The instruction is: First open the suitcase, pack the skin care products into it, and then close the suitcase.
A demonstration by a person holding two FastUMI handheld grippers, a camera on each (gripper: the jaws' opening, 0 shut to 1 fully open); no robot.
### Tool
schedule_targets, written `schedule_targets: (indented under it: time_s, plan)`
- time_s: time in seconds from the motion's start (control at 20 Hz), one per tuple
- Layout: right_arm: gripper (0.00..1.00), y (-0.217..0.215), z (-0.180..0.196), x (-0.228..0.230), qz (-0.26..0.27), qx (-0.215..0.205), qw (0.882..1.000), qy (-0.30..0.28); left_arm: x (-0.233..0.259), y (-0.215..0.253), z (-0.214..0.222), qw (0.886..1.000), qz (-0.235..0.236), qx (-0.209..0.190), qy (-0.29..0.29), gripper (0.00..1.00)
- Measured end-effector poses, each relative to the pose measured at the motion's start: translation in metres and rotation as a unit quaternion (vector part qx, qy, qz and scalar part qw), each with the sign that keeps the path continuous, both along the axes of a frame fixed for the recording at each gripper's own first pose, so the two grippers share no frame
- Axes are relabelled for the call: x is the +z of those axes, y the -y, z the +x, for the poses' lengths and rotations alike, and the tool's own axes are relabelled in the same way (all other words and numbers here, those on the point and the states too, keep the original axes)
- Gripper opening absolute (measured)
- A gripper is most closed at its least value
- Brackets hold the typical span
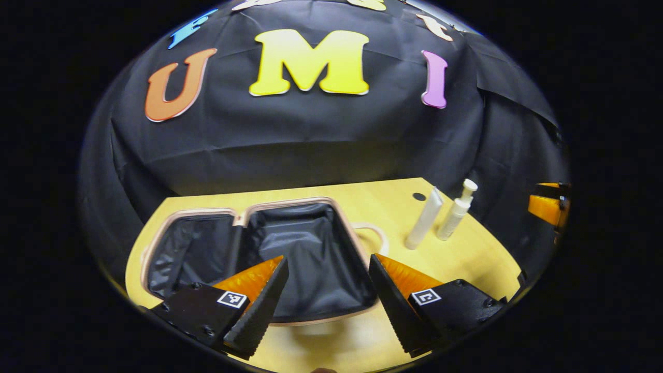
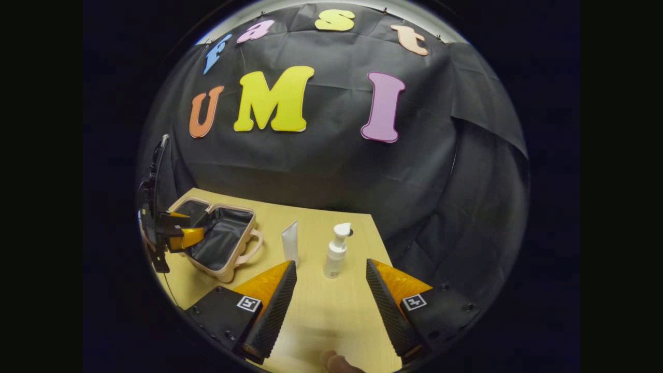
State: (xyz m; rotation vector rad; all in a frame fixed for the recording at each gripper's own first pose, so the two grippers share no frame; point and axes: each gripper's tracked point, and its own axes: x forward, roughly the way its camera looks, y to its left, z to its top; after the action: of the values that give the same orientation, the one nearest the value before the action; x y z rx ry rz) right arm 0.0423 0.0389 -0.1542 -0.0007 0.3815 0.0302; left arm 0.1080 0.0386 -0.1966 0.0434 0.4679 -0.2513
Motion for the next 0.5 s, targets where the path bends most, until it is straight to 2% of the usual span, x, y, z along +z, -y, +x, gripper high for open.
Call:
schedule_targets:
  time_s: [0.3,0.5]
  plan:
    - [0.8,0.039,0.006,-0.027,0.004,0.006,1.0,-0.025,-0.017,0.117,0.019,0.997,-0.016,-0.074,-0.01,0.99]
    - [0.8,0.055,0.014,-0.044,0.004,0.008,0.999,-0.042,-0.037,0.168,0.041,0.995,-0.037,-0.087,-0.018,0.98]
